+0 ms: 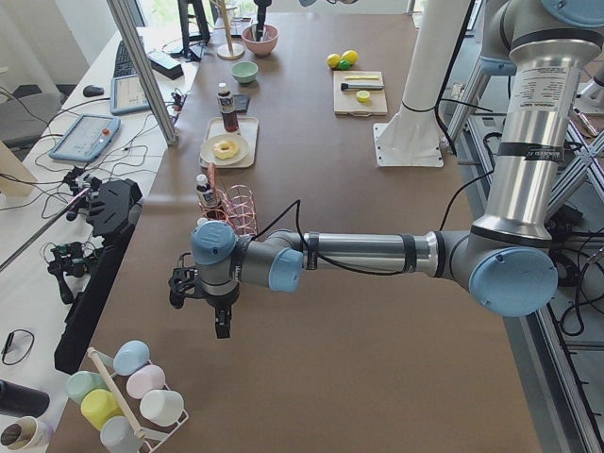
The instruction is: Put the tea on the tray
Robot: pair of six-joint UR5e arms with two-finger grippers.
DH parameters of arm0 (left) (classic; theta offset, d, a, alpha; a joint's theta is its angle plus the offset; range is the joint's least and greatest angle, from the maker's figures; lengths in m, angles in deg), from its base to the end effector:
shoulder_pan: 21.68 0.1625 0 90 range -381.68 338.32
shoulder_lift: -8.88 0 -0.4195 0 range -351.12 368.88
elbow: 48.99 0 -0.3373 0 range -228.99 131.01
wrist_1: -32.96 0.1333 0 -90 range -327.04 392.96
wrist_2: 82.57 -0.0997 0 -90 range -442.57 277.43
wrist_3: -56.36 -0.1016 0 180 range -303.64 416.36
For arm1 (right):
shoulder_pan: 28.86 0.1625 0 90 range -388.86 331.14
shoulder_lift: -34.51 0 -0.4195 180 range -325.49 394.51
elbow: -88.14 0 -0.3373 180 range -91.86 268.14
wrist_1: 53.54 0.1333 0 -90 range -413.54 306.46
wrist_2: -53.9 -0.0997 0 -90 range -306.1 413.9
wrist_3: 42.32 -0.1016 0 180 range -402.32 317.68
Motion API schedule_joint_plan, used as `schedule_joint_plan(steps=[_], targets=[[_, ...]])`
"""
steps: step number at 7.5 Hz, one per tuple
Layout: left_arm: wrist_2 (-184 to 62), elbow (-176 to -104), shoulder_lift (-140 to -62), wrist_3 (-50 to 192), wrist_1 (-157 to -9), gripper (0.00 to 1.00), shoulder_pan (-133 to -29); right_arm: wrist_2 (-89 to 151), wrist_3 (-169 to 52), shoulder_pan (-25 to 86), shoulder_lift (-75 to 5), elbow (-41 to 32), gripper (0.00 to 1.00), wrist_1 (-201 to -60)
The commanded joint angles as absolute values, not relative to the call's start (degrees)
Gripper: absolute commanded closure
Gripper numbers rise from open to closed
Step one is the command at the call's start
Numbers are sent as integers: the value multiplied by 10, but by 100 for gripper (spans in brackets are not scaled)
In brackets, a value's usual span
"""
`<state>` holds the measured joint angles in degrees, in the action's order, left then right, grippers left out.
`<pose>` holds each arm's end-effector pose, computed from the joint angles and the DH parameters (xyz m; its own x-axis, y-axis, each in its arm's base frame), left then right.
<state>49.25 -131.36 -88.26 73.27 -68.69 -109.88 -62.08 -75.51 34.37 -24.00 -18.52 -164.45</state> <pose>-0.0498 -0.5037 0.6366 0.7178 -0.1394 -0.6822 0.1860 0.9825 -0.0051 -0.1795 -0.5530 0.3045 0.8153 -0.0541 0.5765 -0.0548 0.9839 0.1698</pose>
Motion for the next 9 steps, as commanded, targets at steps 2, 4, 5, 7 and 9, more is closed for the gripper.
schedule_joint_plan(steps=[2,4,5,7,9], targets=[[493,-1314,-880,729,-686,2,-1101,-553,-427,503,-416,-153,0,-1663],[493,-1313,-879,726,-686,2,-1101,-699,-313,620,-469,-39,0,-1541],[492,-1313,-877,725,-686,2,-1101,-784,-297,649,-470,6,0,-1509],[492,-1313,-877,726,-683,2,-1101,-815,-296,650,-477,9,0,-1508],[493,-1312,-875,726,-682,2,-1101,-815,-302,650,-482,7,0,-1507]])
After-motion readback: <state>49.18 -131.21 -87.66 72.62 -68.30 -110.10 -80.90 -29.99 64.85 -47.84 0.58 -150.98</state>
